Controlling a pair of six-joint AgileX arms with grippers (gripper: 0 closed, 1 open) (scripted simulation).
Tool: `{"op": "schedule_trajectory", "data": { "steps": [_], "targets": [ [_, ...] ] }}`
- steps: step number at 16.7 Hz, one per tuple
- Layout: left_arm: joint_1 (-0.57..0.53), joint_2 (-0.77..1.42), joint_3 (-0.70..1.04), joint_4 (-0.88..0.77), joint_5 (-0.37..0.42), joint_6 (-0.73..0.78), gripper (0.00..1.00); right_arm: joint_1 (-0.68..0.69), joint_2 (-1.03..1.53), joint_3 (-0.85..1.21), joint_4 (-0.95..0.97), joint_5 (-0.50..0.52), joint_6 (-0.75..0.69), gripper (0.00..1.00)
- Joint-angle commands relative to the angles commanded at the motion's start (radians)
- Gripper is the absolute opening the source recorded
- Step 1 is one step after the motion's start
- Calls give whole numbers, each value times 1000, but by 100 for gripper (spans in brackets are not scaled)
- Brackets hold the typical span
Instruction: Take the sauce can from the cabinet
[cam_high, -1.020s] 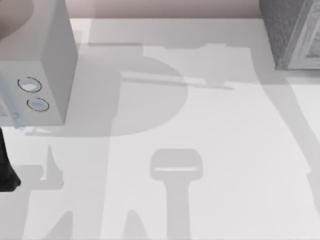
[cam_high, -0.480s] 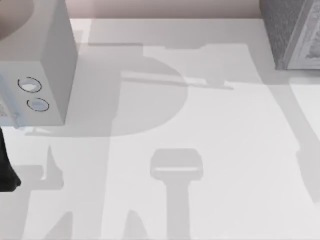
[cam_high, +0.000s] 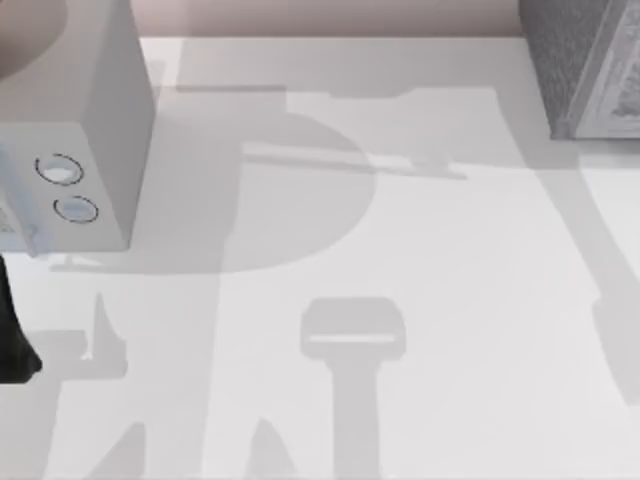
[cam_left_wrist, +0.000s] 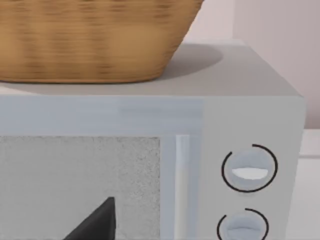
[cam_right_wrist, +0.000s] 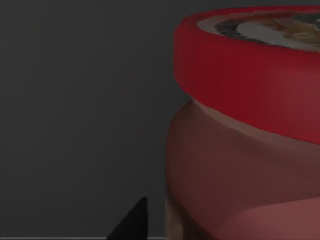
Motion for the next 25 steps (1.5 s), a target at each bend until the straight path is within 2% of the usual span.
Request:
{"op": "schedule_trajectory", "data": {
  "steps": [8,19,25],
  "targets": [
    [0,0,0,0,0,0,100,0,0,0,0,0,0,2],
    [0,0,0,0,0,0,100,10,-16,-2,-11,6,2,0],
    [0,0,0,0,0,0,100,119,-223,-41,-182,115,4,0]
  ]
}}
